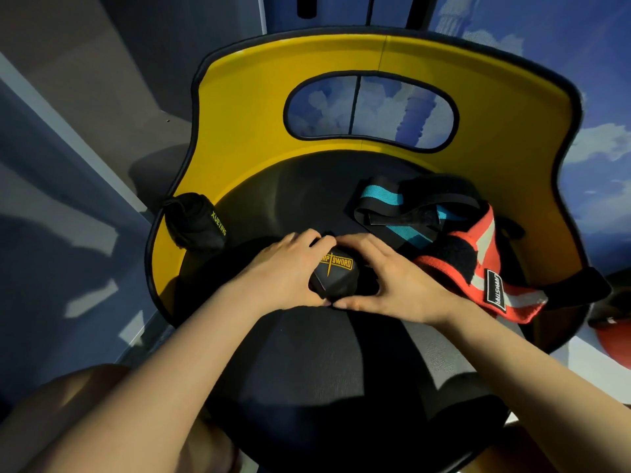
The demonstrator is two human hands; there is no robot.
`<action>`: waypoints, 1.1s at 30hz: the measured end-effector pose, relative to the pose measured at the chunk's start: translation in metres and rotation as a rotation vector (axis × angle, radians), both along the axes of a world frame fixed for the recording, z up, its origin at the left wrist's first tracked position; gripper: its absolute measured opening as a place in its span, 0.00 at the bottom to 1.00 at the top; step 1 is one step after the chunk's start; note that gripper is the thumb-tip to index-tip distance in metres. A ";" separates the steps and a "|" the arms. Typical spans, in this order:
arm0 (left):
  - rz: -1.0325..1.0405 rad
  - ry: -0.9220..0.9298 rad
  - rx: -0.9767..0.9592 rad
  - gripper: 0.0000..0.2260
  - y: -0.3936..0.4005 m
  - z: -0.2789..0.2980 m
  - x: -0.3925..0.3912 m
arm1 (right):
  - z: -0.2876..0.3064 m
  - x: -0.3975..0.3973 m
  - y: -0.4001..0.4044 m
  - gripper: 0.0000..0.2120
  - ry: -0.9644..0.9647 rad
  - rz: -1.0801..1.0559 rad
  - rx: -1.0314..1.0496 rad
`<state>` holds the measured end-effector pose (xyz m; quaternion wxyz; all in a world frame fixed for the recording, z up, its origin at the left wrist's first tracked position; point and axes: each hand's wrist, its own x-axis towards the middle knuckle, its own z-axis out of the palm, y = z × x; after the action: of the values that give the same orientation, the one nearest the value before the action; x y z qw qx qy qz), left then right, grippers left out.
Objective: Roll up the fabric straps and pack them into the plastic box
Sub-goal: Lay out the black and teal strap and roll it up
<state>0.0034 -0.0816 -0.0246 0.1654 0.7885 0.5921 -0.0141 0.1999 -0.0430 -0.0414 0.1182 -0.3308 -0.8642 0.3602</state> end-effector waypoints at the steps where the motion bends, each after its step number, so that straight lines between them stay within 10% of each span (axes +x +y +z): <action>1: -0.004 -0.008 -0.057 0.38 0.001 0.001 -0.001 | -0.002 0.001 -0.005 0.44 -0.041 0.039 0.059; 7: 0.025 -0.058 -0.300 0.34 -0.001 0.001 -0.003 | -0.023 -0.002 -0.021 0.44 -0.079 0.077 0.140; 22: 0.008 0.154 0.255 0.49 -0.025 -0.022 0.011 | -0.014 -0.013 0.006 0.42 -0.018 -0.096 -0.260; 33: 0.199 -0.416 0.038 0.43 -0.018 -0.020 -0.003 | -0.009 -0.007 0.002 0.53 -0.039 0.000 -0.151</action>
<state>0.0005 -0.0995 -0.0448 0.2695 0.7153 0.6202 0.1764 0.1932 -0.0414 -0.0502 0.0761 -0.3456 -0.8367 0.4180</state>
